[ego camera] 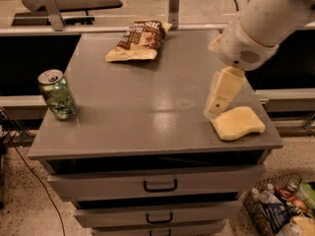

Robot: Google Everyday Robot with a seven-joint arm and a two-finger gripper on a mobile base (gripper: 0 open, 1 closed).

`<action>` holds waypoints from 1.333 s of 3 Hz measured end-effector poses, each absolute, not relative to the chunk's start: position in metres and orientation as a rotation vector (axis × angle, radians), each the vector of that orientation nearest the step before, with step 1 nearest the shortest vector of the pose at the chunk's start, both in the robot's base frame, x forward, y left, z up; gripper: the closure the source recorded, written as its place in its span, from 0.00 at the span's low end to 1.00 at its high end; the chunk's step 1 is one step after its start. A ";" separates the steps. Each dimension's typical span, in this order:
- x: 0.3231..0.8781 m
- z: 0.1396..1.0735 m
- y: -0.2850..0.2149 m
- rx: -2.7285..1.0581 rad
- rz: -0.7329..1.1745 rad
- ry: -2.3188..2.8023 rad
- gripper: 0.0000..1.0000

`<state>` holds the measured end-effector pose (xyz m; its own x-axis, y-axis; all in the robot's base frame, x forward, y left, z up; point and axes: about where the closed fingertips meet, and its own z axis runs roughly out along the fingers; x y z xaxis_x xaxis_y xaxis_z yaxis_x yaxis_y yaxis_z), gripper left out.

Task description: Move brown chip bag near sponge

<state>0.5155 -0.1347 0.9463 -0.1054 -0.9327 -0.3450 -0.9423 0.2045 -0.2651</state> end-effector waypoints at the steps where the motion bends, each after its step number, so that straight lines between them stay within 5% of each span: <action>1: 0.590 0.942 -0.086 -1.700 0.049 1.915 0.00; 2: 0.660 0.958 -0.057 -1.647 0.030 1.813 0.00; 4: 0.678 0.956 -0.050 -1.585 0.036 1.788 0.00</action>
Offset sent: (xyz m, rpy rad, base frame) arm 0.2181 0.1039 0.0256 0.1937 -0.2931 0.0731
